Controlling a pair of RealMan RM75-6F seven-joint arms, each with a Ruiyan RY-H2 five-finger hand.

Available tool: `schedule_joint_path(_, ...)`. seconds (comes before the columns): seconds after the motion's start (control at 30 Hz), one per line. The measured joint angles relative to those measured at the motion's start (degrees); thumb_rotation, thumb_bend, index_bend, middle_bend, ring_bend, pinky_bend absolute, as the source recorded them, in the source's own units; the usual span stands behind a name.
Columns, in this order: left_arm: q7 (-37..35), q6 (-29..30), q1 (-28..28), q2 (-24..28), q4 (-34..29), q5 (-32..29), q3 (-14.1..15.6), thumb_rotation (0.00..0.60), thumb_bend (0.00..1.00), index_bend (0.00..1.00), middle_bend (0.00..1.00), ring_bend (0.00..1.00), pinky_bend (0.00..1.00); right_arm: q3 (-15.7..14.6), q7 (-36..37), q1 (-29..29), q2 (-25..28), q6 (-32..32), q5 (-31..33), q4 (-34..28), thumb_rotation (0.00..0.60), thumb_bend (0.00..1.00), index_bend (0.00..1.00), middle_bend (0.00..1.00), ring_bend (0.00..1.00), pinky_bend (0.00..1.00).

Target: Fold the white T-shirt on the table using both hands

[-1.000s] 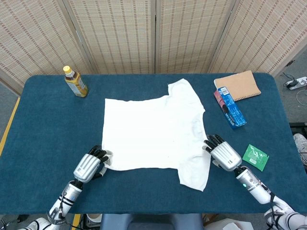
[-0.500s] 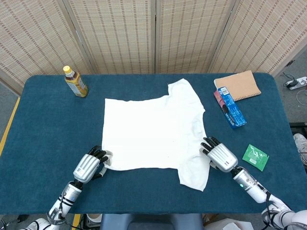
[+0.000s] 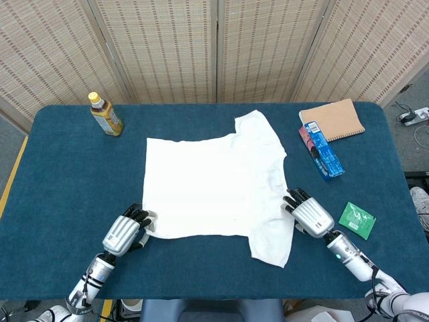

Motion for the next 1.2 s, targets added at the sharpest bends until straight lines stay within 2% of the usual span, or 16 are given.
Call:
schedule_joint_path(0.23, -0.14, 0.09, 0.12, 0.18, 0.06, -0.20, -0.09, 0.600, 0.61, 0.74, 0.31, 0.30, 0.12, -0.38, 0.54, 0.60, -0.98, -0.16, 0.20, 1.44, 0.600, 0.07, 0.35, 0.26, 0.12, 0.17)
schedule_joint_path(0.5, -0.30, 0.27, -0.06, 0.17, -0.08, 0.01, -0.23, 0.600, 0.61, 0.74, 0.31, 0.30, 0.12, -0.48, 0.98, 1.57, -2.03, 0.83, -0.02, 2.00, 0.600, 0.13, 0.35, 0.26, 0.12, 0.17)
schedule_joint_path(0.63, -0.77, 0.44, -0.02, 0.17, 0.15, -0.10, -0.34, 0.600, 0.61, 0.74, 0.31, 0.30, 0.12, -0.63, 1.35, 1.64, -2.49, 1.98, -0.23, 2.66, 0.600, 0.21, 0.36, 0.26, 0.12, 0.17)
schedule_joint_path(0.77, -1.45, 0.26, 0.07, 0.27, 0.73, -0.48, -0.42, 0.600, 0.61, 0.74, 0.31, 0.30, 0.12, -0.92, 2.62, 1.35, -3.02, 3.45, -0.43, 4.28, 0.600, 0.28, 0.42, 0.29, 0.13, 0.17)
schedule_joint_path(1.2, -2.46, 0.00, 0.06, 0.05, 1.43, -0.86, -0.60, 0.600, 0.61, 0.74, 0.31, 0.30, 0.12, -1.91, 5.87, 1.08, -5.85, 4.54, -0.54, 9.79, 0.600, 0.41, 0.66, 0.38, 0.20, 0.17)
